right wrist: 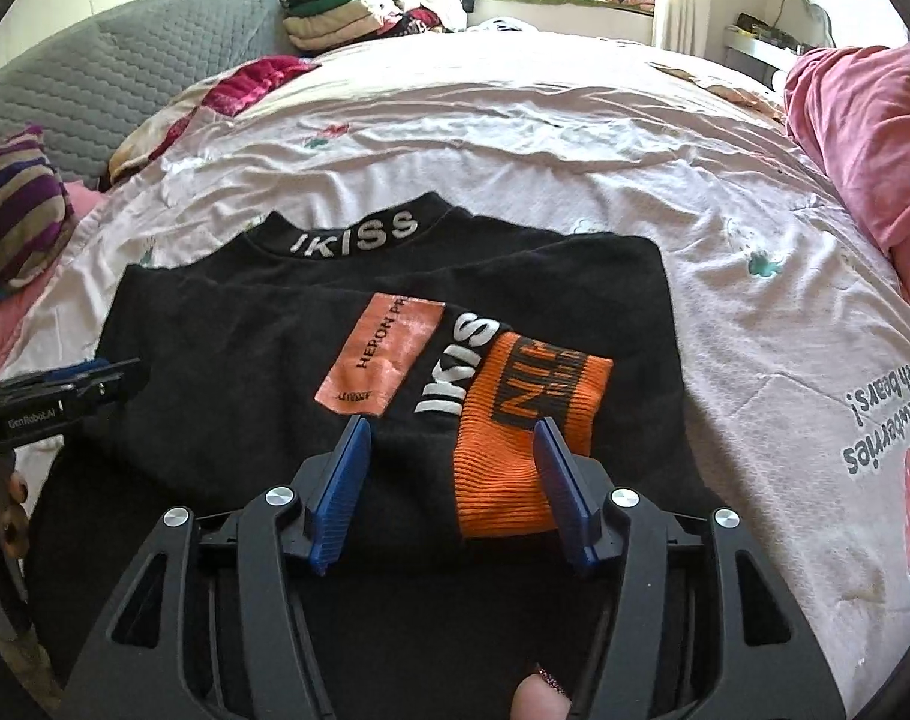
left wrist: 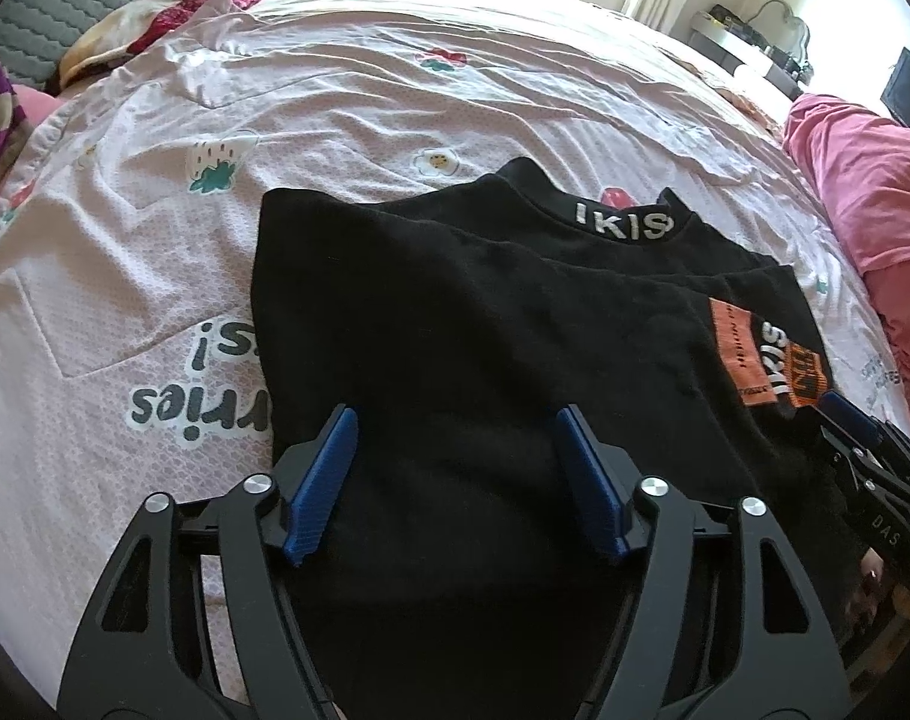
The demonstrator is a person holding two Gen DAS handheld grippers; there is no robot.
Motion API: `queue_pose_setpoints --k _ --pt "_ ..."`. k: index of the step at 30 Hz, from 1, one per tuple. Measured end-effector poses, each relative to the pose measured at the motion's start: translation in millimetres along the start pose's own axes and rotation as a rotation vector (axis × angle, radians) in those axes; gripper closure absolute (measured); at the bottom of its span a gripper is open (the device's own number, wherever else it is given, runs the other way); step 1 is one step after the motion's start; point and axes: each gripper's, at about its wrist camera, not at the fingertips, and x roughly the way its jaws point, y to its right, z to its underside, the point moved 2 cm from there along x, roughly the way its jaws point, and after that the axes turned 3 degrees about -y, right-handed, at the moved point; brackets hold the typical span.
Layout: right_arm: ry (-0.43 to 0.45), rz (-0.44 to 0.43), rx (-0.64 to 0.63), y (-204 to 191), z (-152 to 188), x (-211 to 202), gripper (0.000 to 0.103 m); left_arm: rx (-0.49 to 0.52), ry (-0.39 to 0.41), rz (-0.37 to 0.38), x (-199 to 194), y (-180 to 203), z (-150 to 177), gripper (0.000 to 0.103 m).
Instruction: Fold small clothes
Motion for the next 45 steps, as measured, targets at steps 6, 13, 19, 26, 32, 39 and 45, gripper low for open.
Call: queue_pose_setpoints --k 6,13,19,26,32,39,45 --pt "0.023 -0.002 0.016 3 -3 -9 0.040 0.001 0.001 0.008 -3 3 1 0.039" --pt "0.051 0.010 0.027 3 -2 -18 0.020 -0.011 0.025 0.042 -17 3 1 0.032" --pt "0.081 -0.007 0.035 3 -5 -26 0.013 -0.006 0.047 0.045 -26 5 0 0.027" --pt "0.121 -0.015 0.055 2 -7 -37 0.005 0.001 0.068 0.027 -34 5 1 0.021" --pt "0.136 -0.006 0.060 2 -9 -41 0.005 0.003 0.088 0.013 -40 4 2 0.010" --pt "0.157 0.000 0.082 8 -8 -50 0.005 0.006 0.114 -0.004 -49 4 3 0.010" --pt "0.178 -0.005 0.086 12 -4 -62 0.005 0.010 0.144 0.008 -64 7 9 0.010"
